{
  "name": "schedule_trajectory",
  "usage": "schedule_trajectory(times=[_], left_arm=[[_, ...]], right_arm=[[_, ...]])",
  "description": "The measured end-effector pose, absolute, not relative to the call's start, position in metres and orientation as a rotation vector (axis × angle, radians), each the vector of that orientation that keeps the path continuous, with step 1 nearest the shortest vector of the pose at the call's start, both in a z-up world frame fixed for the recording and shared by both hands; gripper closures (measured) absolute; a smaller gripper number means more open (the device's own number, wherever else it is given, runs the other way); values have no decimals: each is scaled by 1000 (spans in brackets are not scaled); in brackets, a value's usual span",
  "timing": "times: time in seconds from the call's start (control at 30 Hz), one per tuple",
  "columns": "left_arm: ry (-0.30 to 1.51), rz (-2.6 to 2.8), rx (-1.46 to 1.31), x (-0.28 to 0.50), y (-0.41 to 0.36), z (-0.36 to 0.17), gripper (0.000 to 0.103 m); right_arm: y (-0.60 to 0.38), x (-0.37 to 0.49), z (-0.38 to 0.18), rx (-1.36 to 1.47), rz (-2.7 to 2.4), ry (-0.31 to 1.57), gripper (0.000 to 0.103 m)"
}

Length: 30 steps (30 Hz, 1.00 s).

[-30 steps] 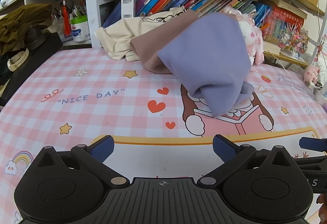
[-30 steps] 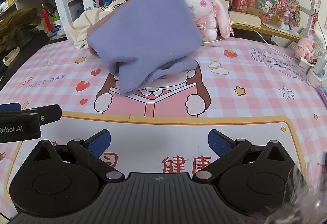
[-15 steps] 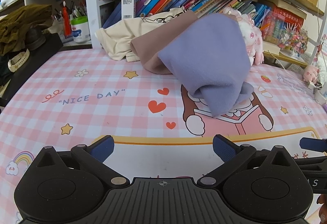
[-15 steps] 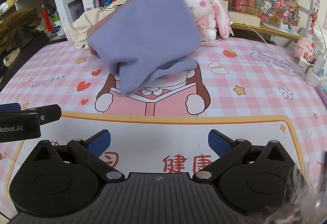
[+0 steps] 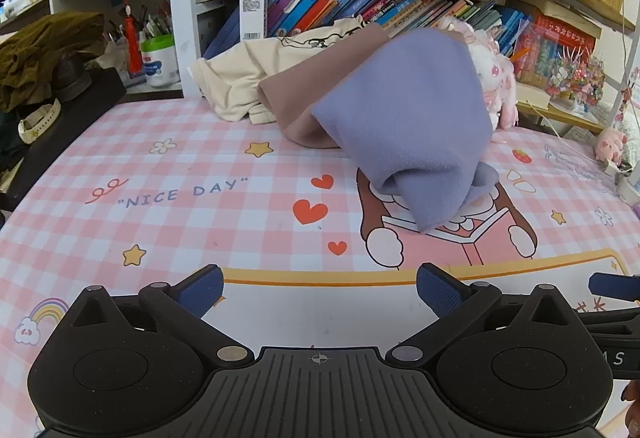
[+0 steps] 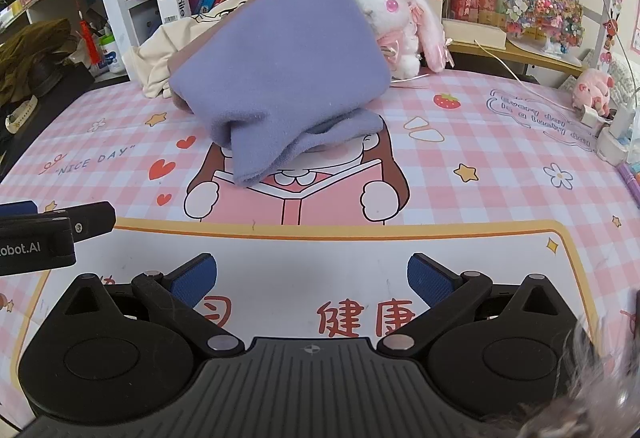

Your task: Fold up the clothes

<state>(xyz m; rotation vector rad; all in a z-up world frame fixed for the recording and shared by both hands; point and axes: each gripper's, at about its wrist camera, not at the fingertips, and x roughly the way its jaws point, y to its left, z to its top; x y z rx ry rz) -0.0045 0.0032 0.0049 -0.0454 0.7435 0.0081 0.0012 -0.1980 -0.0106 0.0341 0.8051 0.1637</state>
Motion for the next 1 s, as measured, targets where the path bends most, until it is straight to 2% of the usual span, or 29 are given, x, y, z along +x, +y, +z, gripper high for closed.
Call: schedule_trajectory(times=[1.0], left_arm=[[757, 29, -30, -2, -8, 3, 0]], right_arm=[[-208, 12, -20, 52, 195, 834, 0]])
